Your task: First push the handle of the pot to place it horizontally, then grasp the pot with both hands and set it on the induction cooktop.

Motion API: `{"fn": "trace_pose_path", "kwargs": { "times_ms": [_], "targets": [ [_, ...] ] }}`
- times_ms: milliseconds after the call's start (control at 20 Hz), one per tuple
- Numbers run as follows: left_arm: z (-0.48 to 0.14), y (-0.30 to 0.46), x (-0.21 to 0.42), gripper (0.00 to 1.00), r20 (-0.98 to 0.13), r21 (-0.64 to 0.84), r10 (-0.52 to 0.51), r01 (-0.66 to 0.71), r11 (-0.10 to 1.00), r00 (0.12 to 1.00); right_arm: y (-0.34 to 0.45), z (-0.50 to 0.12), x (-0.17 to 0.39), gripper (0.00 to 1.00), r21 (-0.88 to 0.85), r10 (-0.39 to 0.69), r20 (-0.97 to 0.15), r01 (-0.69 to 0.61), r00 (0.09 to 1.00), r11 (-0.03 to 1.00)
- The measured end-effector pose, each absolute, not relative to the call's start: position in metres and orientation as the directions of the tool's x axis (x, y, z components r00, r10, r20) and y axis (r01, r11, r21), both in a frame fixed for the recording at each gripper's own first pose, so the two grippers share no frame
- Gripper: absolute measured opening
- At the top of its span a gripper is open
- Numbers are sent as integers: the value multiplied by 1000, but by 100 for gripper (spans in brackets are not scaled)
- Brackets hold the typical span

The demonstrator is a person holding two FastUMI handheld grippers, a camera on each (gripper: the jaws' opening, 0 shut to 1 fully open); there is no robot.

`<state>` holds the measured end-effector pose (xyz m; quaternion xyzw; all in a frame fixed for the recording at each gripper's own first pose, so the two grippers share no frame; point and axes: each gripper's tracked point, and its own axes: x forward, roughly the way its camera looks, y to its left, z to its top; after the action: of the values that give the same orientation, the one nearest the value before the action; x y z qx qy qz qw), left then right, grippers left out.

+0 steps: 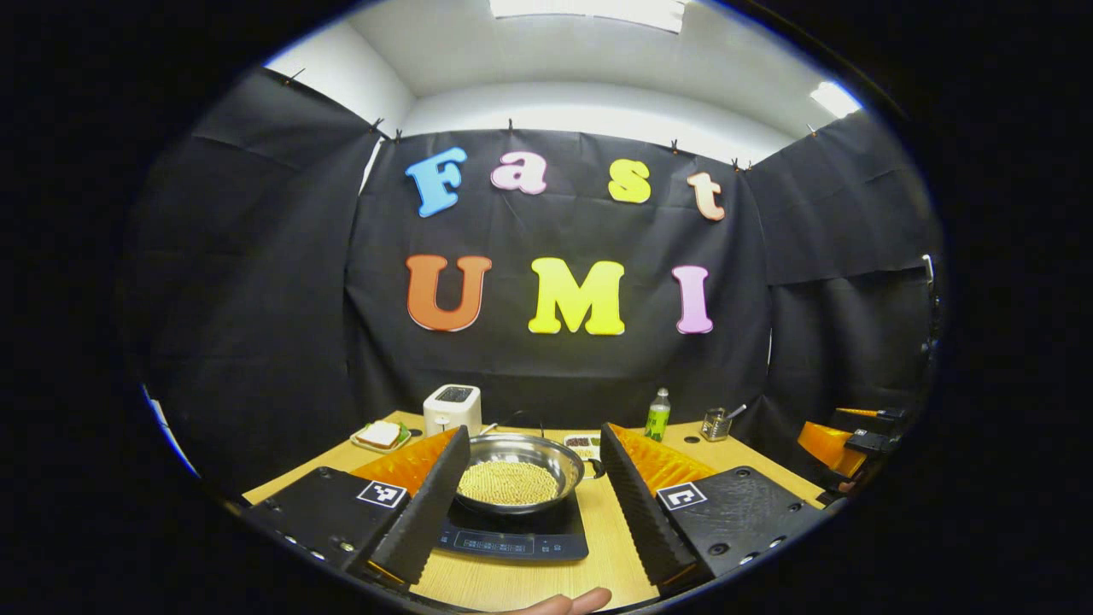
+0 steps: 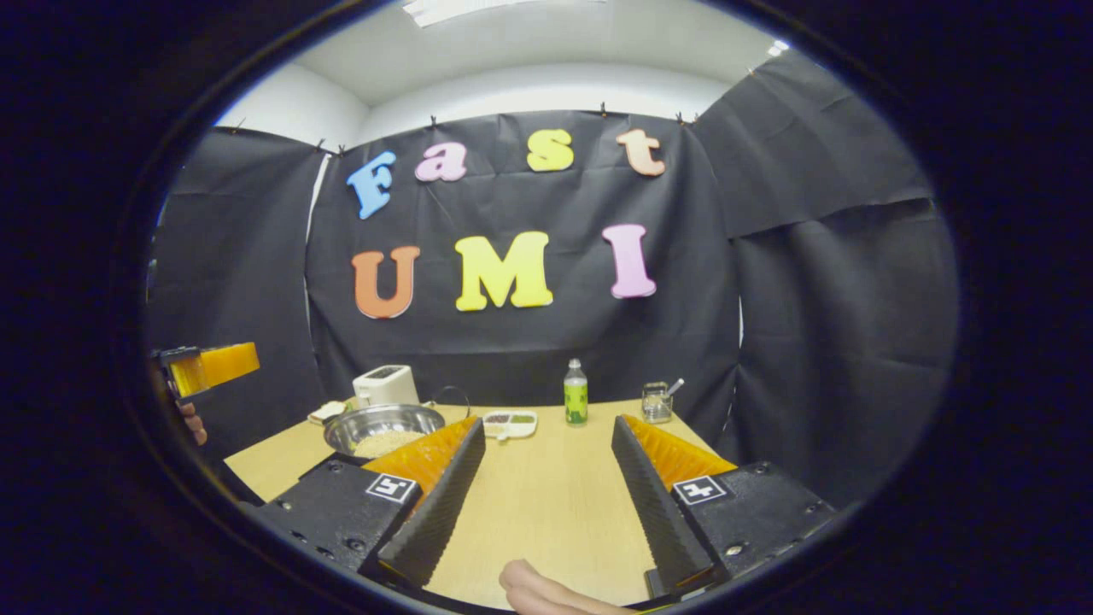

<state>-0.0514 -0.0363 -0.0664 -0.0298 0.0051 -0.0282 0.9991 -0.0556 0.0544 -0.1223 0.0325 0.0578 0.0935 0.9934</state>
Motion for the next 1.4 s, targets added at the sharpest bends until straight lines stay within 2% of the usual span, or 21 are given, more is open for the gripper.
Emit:
{"fn": "trace_pose_path", "kwargs": {
  "times_ms": [250,350,500,600,1050,1400],
  "targets": [
    [-56,-46,-78,90,45,-87,-95,98,991,994,57,-93,-77,96,39,198,-2,-198,980,980],
    [-56,-41,-83,91,53,-96,-83,88,991,995,59,-83,-86,96,13,221,32,-221,975,975],
    [-54,-28,-91,91,85,-82,-48,55,995,995,50,-72,-96,96,-24,200,75,-199,977,980],
    [-56,-21,-96,91,95,-89,-28,37,995,995,48,-73,-101,96,-28,189,76,-187,979,982],
    [-69,-33,-104,92,78,-68,-84,89,994,993,47,-93,-93,96,22,205,21,-205,979,978],
    [-67,-37,-107,92,95,-50,-76,81,995,993,41,-90,-93,96,38,190,43,-191,981,981]
  ]
}}
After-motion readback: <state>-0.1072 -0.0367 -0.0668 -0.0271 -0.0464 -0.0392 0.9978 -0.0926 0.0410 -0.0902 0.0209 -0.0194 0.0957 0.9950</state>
